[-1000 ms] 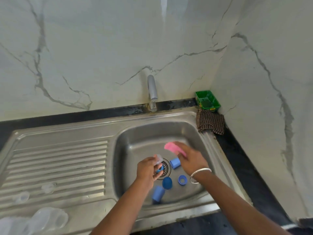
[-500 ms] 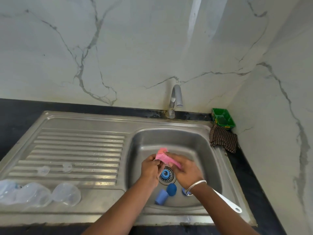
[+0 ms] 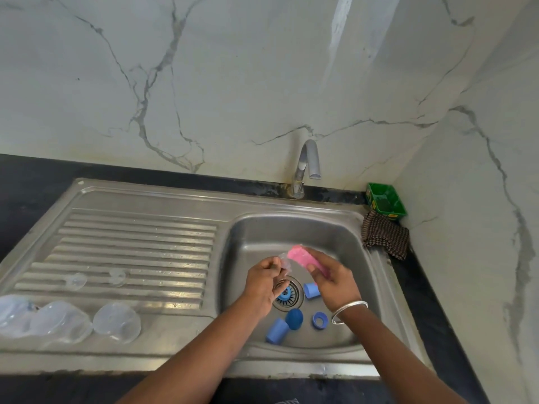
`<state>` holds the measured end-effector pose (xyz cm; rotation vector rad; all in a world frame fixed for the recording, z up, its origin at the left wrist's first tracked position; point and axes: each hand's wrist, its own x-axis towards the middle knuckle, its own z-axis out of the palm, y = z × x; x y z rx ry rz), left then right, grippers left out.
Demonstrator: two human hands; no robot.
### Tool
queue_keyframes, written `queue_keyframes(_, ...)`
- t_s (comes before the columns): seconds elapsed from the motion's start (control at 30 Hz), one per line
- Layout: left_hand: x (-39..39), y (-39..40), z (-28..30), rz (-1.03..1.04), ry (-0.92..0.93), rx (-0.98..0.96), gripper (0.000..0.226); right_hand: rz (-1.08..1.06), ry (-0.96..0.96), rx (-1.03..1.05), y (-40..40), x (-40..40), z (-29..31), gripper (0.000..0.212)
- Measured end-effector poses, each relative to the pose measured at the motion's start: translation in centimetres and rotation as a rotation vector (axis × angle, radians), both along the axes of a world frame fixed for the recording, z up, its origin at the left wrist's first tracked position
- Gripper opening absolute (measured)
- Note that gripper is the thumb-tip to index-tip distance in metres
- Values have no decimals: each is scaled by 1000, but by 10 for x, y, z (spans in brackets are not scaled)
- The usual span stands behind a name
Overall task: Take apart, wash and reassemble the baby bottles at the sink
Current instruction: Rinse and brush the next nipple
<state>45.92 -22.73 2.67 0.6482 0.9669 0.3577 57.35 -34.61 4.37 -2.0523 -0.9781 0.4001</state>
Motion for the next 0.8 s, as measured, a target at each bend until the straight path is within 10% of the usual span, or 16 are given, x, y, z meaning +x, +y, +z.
queue_keyframes(0.8,3,-6,0,186,89,-229,16,97,-592,-81,-16,-28,-5,56)
